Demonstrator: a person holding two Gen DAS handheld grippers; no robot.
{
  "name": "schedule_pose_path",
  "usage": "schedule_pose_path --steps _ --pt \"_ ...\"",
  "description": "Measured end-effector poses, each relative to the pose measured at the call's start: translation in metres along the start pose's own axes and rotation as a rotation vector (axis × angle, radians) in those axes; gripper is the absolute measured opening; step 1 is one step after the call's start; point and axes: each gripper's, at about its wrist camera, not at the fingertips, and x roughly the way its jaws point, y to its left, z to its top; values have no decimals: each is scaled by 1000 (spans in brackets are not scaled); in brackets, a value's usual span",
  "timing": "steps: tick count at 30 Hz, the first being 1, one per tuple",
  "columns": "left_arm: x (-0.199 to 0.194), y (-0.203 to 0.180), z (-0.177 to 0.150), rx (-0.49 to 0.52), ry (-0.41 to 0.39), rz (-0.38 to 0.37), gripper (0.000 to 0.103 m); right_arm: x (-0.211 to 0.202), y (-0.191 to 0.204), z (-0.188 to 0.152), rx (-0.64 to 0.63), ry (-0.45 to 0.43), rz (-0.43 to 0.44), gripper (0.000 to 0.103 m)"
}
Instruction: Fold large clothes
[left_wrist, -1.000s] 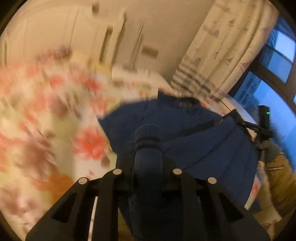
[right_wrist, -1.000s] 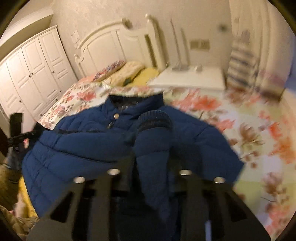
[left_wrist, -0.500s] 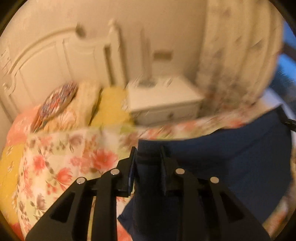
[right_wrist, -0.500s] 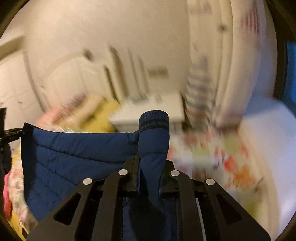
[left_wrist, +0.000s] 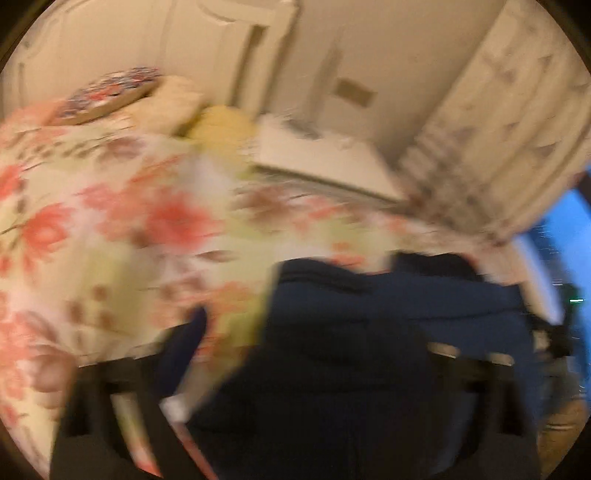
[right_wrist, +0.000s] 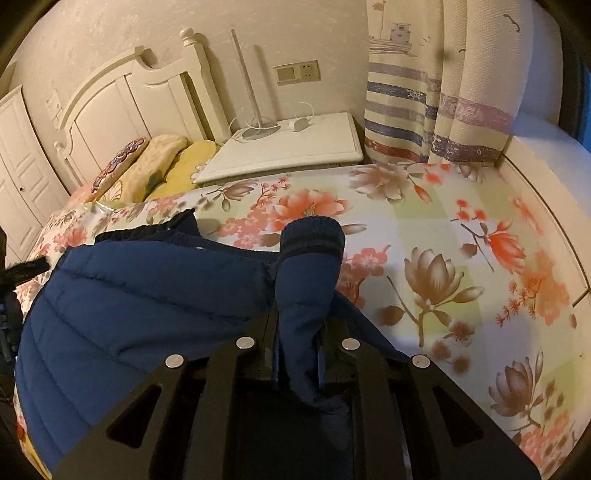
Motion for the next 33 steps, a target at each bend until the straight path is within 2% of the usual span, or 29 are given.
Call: schedule_pose_path --steps 2,4,6,7,8,9,10,11,12,13,15,17,19,21,22,23,24,26,27,28,30,31,33 --pt "6 -15 1 16 18 -21 101 1 -1 0 4 0 4 14" --pt "27 -22 2 36 84 49 101 1 -2 -2 6 1 7 15" --pt "58 -22 -2 38 200 114 99 3 -3 -1 8 5 10 16" --pt "66 -19 -5 29 231 115 90 3 -4 -1 12 6 12 16" --pt "65 -21 -7 25 233 82 70 2 -4 -1 12 6 13 16" --pt "63 -21 -8 25 219 78 63 1 -3 -1 12 6 14 16" --pt "53 -23 -8 38 179 121 36 -1 -3 0 7 3 10 16" --pt "46 -25 -9 43 159 106 17 -3 -1 0 2 -7 12 16" --pt "33 -30 -10 61 129 82 10 -8 1 1 -9 -19 9 15" --pt "15 -38 -11 89 88 96 9 -17 6 3 -24 -42 4 14" --pt "-10 -48 -12 135 29 109 9 -38 14 10 -13 -99 35 14" --pt "-29 -48 -8 134 -6 109 9 -56 23 20 -14 -143 64 14" --pt "-29 -46 -4 133 -5 146 10 -61 29 28 -15 -160 68 14" --pt "-9 -43 -6 134 34 175 15 -39 26 29 -5 -111 17 14" --pt "1 -42 -10 135 53 200 25 -13 23 23 -8 -39 -36 15" --pt "18 -40 -17 134 71 240 44 6 19 16 0 17 -58 17" --pt "30 -38 -25 130 74 271 52 22 10 7 47 50 -50 20" --pt "40 -35 -29 126 76 304 57 19 -4 4 122 20 -12 23" --pt "34 -36 -27 128 50 308 57 16 -6 4 133 14 -16 39" --pt "29 -37 -27 132 19 315 59 12 -8 3 136 15 -39 60" --pt "4 -39 -28 142 -86 320 68 2 -11 3 141 -6 -69 64" --pt "-7 -41 -28 146 -124 326 79 -9 -14 3 153 -39 -60 64" --pt "-27 -39 -29 146 -143 311 82 -23 -15 2 156 -72 -29 64"
